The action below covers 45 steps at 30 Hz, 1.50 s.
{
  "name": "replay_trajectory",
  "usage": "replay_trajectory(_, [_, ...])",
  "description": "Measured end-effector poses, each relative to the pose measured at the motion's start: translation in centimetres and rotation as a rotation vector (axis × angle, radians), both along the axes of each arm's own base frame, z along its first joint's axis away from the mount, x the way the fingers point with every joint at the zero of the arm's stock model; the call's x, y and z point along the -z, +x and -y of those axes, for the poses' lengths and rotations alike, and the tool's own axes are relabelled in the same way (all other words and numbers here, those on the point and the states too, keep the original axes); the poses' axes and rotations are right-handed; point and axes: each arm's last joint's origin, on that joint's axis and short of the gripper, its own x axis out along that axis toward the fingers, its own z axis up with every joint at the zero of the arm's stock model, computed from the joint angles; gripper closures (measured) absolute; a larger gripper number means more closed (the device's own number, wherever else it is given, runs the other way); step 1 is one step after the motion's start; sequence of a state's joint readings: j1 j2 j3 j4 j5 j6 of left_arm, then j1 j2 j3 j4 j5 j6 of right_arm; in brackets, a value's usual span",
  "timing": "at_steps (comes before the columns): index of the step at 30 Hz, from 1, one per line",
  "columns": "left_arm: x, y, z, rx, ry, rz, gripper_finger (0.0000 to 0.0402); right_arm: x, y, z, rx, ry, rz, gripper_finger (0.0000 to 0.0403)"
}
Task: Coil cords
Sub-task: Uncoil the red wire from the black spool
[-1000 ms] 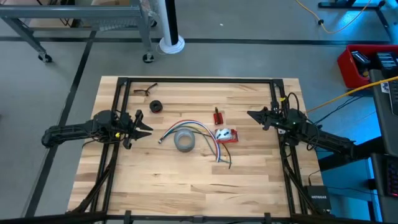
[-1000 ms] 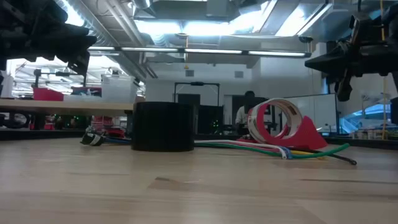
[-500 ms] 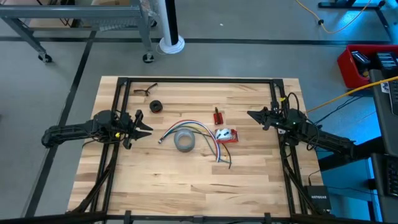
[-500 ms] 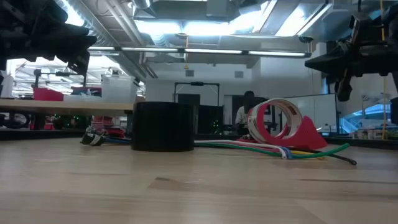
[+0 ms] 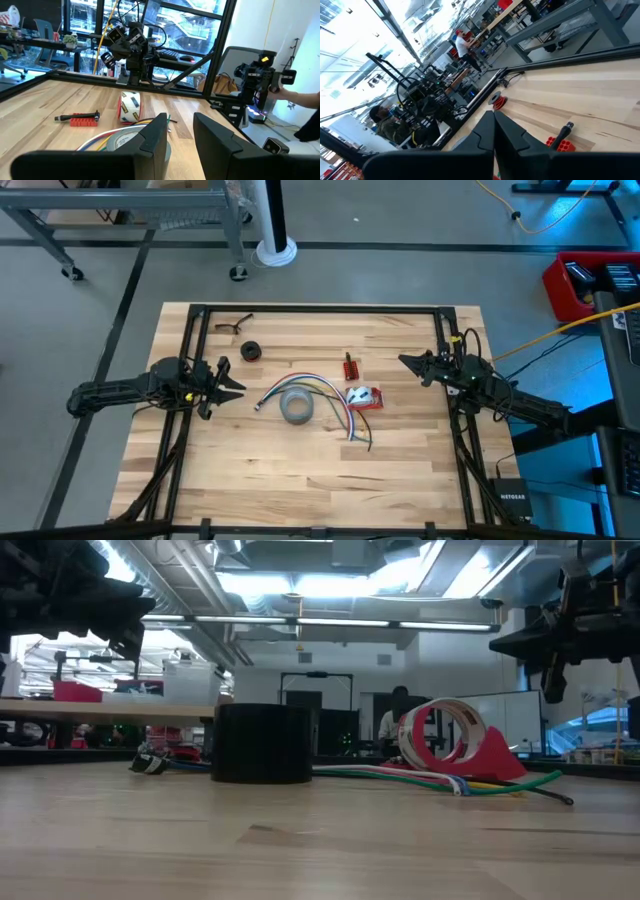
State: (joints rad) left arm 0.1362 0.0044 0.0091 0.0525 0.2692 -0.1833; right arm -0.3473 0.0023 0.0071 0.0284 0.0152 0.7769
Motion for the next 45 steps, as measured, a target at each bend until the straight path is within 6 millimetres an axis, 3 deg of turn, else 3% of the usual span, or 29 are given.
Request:
replay_trajectory(7, [0.0,0.0,0.0,0.000,0.000,0.000,0.0314,-0.2,0.0,0.0,-0.007,0.002,0.023,0.0400])
replay_trajectory(12, [-0.1,0.0,0.0,-0.014,-0.018,0.006,0.0314,-0.4,0.0,-0.1,-0.046,0.184,0.108,0.0400])
replay_trajectory(15, [-0.3,0.0,-0.2,-0.042,-0.170,0.013,0.0314,-0.5,0.0,-0.1,-0.054,0.289,0.157,0.0400])
replay_trajectory(19, [-0.8,-0.1,-0.6,-0.180,-0.288,0.074,0.0314,-0.3,0.1,-0.1,-0.061,0.373,0.167,0.0400])
replay_trajectory(24, [-0.7,-0.1,-1.1,-0.335,-0.308,0.093,0.0314,0.0,0.6,0.0,-0.070,0.437,0.130,0.0400])
replay_trajectory(27, [0.1,-0.2,-1.4,-0.470,-0.421,0.030,0.0314,-0.1,0.9,0.1,-0.085,0.454,0.130,0.0400])
replay_trajectory(32, [-0.1,-0.6,-2.4,-0.761,-0.490,0.012,0.0314,-0.4,1.4,0.3,-0.074,0.478,0.075,0.0400])
replay_trajectory(36, [0.3,-1.8,-3.0,-0.986,-0.538,-0.115,0.0314,-0.7,1.8,0.4,-0.062,0.490,0.044,0.0400])
replay_trajectory(45, [1.0,-1.5,-3.7,-0.962,-0.590,-0.261,0.0314,-0.5,2.5,0.7,-0.049,0.478,-0.001,0.0400])
